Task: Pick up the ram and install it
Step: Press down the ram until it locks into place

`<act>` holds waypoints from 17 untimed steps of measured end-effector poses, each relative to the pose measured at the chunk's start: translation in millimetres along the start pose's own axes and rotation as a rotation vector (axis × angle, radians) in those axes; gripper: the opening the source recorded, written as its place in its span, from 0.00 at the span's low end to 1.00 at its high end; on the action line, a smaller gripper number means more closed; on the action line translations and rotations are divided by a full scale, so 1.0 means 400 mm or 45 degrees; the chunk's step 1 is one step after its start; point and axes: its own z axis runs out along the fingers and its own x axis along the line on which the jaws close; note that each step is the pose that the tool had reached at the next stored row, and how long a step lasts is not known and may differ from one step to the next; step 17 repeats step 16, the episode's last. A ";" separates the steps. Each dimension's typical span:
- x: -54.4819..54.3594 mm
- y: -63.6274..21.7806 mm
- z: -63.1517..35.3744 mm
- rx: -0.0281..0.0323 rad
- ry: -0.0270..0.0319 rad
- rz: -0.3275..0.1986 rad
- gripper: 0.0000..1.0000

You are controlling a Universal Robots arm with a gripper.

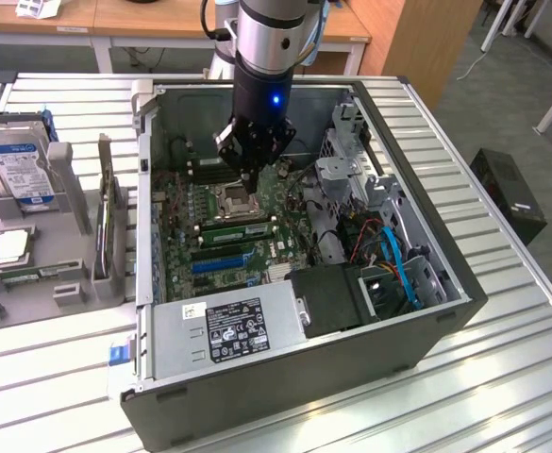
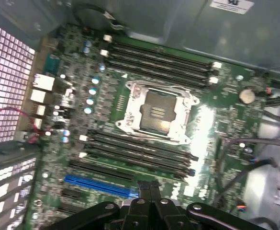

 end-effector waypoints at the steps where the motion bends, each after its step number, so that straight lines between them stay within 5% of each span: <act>1: 0.000 0.000 0.000 0.0000 0.0003 0.000 0.11; 11: 0.000 0.000 0.000 -0.0035 -0.0063 0.175 0.11; 17: 0.000 0.000 0.000 -0.0036 -0.0064 0.177 0.11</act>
